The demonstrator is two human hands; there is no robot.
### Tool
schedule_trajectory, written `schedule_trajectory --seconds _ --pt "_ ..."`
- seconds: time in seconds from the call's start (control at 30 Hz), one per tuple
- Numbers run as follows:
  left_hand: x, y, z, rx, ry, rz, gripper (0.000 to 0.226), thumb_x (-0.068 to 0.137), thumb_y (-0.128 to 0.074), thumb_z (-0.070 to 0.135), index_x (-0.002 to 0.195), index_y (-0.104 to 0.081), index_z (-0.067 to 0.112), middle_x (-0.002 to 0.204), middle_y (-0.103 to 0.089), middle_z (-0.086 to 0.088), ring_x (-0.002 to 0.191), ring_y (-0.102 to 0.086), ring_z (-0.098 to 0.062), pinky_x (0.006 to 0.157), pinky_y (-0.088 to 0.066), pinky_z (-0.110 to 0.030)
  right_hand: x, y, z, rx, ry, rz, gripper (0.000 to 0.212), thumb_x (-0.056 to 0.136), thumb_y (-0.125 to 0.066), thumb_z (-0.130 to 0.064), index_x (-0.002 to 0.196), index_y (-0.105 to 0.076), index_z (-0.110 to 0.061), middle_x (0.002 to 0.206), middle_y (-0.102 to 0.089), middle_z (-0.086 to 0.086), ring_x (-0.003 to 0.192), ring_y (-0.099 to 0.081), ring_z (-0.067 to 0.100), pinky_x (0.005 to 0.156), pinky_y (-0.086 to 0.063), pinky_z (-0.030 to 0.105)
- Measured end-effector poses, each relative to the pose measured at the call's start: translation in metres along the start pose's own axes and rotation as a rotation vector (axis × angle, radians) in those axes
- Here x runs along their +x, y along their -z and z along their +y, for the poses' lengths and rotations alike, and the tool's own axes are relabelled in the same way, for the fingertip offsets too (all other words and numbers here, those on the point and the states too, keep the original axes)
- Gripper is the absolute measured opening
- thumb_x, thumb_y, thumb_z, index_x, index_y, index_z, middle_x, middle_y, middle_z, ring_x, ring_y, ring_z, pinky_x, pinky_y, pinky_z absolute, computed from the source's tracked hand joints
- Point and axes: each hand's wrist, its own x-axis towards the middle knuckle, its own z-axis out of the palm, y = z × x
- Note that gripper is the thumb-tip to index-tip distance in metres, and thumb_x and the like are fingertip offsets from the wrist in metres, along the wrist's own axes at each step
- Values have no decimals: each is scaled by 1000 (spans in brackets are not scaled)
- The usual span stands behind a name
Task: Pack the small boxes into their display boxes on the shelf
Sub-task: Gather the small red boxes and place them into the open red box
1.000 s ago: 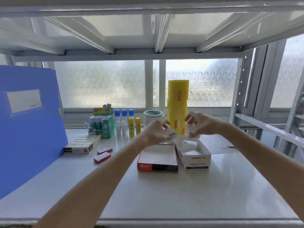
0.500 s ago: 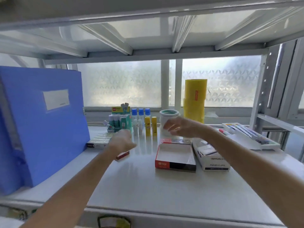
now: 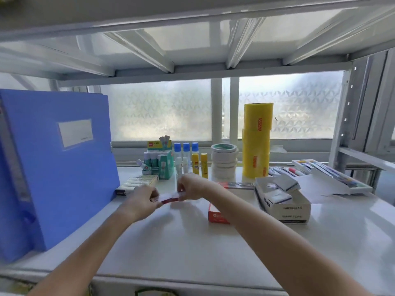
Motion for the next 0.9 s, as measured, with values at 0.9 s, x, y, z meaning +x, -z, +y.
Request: schedule_trajectory --seconds 0.9 --pt "14 -54 103 -115 -334 -332 52 81 -73 28 129 -57 14 109 -58 0 94 -54 -11 76 -44 -16 -125 28 72 -299 -31 20 39 83 -64 -42 119 -62 -27 115 -62 0 117 -45 18 104 -27 45"
